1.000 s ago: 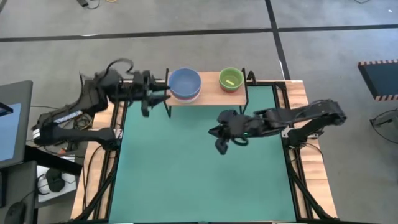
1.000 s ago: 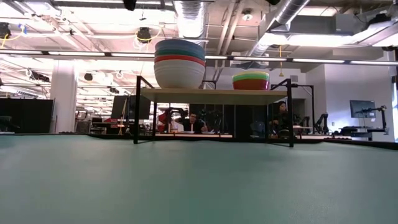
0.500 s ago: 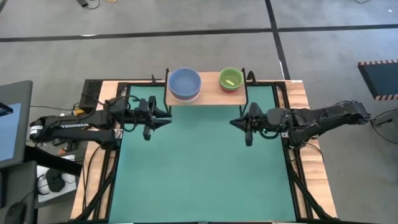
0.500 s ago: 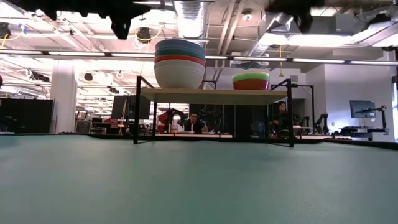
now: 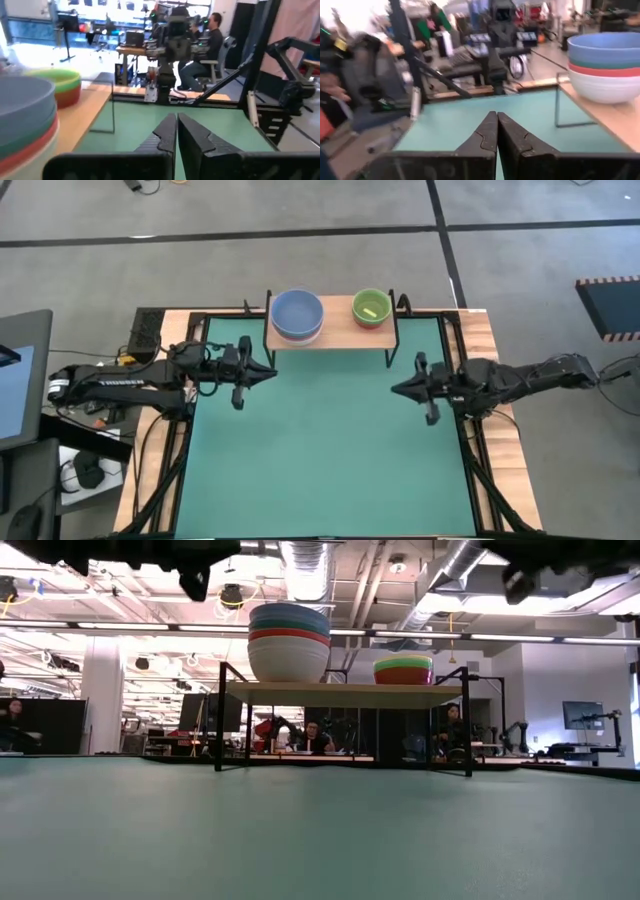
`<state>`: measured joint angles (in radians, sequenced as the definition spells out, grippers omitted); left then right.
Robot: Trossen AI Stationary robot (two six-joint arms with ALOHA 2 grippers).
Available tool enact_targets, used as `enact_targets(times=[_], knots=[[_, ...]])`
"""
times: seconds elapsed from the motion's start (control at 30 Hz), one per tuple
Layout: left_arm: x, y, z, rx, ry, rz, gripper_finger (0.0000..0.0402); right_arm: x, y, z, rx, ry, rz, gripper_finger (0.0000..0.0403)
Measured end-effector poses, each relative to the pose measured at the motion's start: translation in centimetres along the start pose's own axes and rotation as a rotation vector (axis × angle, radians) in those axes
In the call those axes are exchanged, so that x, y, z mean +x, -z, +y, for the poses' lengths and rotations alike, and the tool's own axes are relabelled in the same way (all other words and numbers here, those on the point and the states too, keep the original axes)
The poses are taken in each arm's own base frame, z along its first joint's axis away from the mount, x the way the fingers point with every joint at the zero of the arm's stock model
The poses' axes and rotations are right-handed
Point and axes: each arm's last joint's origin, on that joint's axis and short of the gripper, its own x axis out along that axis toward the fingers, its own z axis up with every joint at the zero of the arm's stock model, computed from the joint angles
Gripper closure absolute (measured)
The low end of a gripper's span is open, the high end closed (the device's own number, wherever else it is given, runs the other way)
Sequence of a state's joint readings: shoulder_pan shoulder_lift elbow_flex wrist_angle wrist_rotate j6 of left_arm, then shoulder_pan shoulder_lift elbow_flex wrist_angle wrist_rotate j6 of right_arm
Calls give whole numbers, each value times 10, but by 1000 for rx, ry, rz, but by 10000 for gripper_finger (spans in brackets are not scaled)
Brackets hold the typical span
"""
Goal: Place and stack bowls onto a shelf
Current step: Return to Home Position
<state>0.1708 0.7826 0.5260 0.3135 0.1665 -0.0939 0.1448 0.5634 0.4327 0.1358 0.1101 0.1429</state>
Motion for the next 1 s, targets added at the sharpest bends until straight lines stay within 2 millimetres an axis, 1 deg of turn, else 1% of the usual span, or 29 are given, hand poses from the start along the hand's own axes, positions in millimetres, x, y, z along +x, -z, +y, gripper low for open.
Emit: enact_targets(times=[0.07,0.13,0.2,0.3,0.43,0.57,0.7,0.77,0.83,1.0], knots=[[0,8,-1,-23,-22,26,401,-10,7,-2,16,-22,-30,373],[-1,19,-3,-46,-32,51,401,-20,14,-3,-13,-48,-33,375],[-1,29,-4,-70,-48,60,401,-29,16,-4,-43,-83,-57,383],[-4,39,-4,-94,-65,32,401,-43,19,-5,-56,-97,-85,385],[-11,40,-5,-103,-57,-14,401,-61,23,-8,-55,-93,-85,378],[-25,36,-7,-7,-45,4,401,-76,24,-10,-27,-87,-117,378],[-45,33,-10,108,-40,22,401,-76,26,-11,-19,-70,-100,385],[-53,32,-11,98,-43,34,401,-75,26,-11,-13,-70,-104,383],[-60,35,-11,79,-45,67,401,-72,32,-11,-4,-68,-89,377],[-69,37,-12,79,-65,94,401,-65,44,-12,25,-76,-138,382]])
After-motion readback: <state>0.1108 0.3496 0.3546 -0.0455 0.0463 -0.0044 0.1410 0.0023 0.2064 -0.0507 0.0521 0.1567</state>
